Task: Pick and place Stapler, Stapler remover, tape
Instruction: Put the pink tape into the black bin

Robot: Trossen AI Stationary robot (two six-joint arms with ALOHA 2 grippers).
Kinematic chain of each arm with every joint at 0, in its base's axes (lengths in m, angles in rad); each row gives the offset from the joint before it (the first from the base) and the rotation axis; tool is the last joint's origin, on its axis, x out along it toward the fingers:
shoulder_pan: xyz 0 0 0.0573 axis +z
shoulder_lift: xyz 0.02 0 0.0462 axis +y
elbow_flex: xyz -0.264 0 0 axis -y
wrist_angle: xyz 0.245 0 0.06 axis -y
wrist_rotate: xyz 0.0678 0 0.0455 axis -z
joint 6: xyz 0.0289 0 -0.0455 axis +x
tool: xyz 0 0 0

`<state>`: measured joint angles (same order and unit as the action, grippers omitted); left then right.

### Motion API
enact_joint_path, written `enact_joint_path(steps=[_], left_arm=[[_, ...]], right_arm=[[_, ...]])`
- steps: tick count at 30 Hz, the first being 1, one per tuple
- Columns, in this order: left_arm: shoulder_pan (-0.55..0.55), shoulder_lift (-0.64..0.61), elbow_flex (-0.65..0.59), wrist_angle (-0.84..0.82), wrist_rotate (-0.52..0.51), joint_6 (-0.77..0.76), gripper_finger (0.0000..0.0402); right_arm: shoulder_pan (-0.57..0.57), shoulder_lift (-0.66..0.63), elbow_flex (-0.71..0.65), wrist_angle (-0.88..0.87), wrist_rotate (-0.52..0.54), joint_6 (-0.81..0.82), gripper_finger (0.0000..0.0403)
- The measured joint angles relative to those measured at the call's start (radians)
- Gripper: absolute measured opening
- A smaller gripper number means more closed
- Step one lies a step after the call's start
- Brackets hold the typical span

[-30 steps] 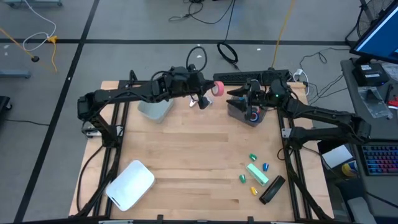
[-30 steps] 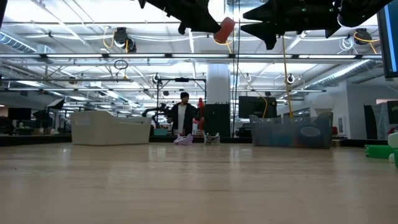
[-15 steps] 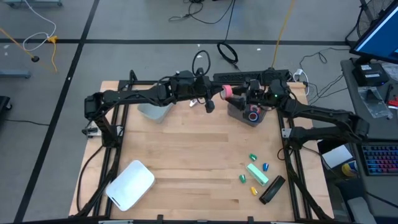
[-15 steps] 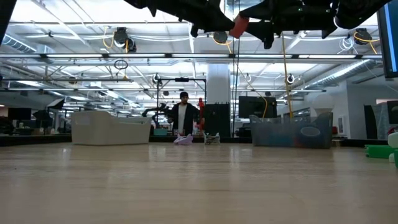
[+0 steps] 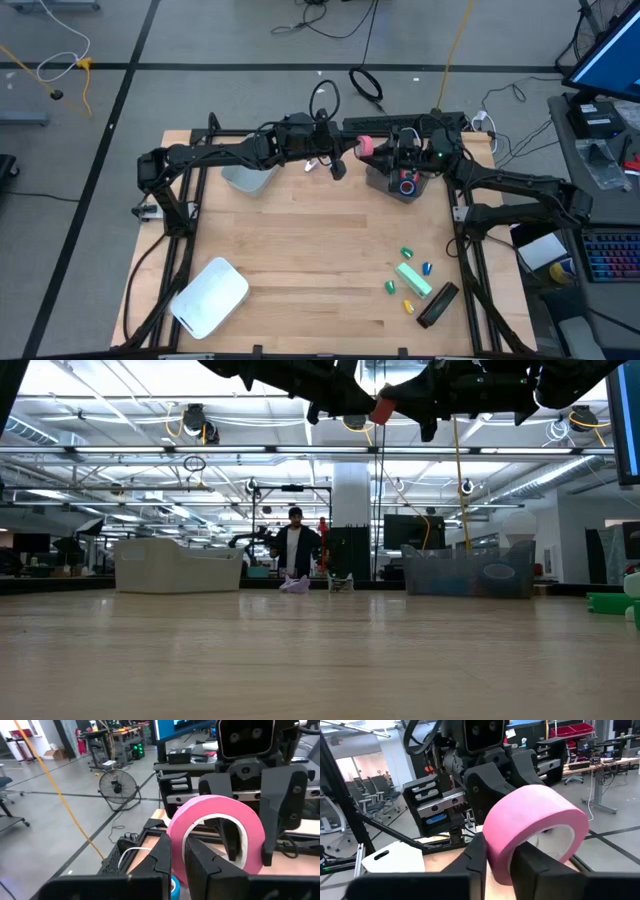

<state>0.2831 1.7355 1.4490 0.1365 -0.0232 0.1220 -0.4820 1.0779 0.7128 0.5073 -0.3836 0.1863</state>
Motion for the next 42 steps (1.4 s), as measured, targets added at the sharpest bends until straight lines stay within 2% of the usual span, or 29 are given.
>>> enact_joint_path(steps=[3,7,12,15,17,20,26,31,42], left_arm=[[0.006,0.0,0.0,-0.007,0.028,0.017,0.003],[0.008,-0.001,0.0,-0.018,-0.019,0.084,0.0087],[0.011,-0.002,0.0,-0.037,-0.244,0.18,0.0158],[0.016,-0.002,0.0,-0.083,-0.386,0.193,0.019],[0.022,-0.002,0.0,-0.135,-0.434,0.168,0.0205],[0.03,-0.002,0.0,-0.214,-0.434,0.075,0.0219],[0.033,-0.002,0.0,-0.326,-0.417,-0.091,0.0224],[0.033,-0.002,0.0,-0.379,-0.41,-0.133,0.0225],[0.033,-0.002,0.0,-0.457,-0.366,-0.209,0.0225]], right_arm=[[0.0,0.0,0.0,-0.006,0.001,-0.004,0.004],[-0.003,-0.002,0.0,-0.042,0.024,-0.034,0.0034],[-0.025,-0.002,0.0,-0.176,0.109,-0.094,0.0034],[-0.046,-0.002,0.0,-0.303,0.211,-0.158,0.0034],[-0.06,0.001,0.0,-0.396,0.282,-0.193,0.0034],[-0.079,0.018,0.0,-0.5,0.334,-0.207,0.0034],[-0.1,0.096,0.0,-0.59,0.328,-0.17,0.0034],[-0.126,0.188,0.0,-0.613,0.252,-0.145,0.0034],[-0.167,0.283,0.0,-0.673,0.194,-0.129,0.0037]])
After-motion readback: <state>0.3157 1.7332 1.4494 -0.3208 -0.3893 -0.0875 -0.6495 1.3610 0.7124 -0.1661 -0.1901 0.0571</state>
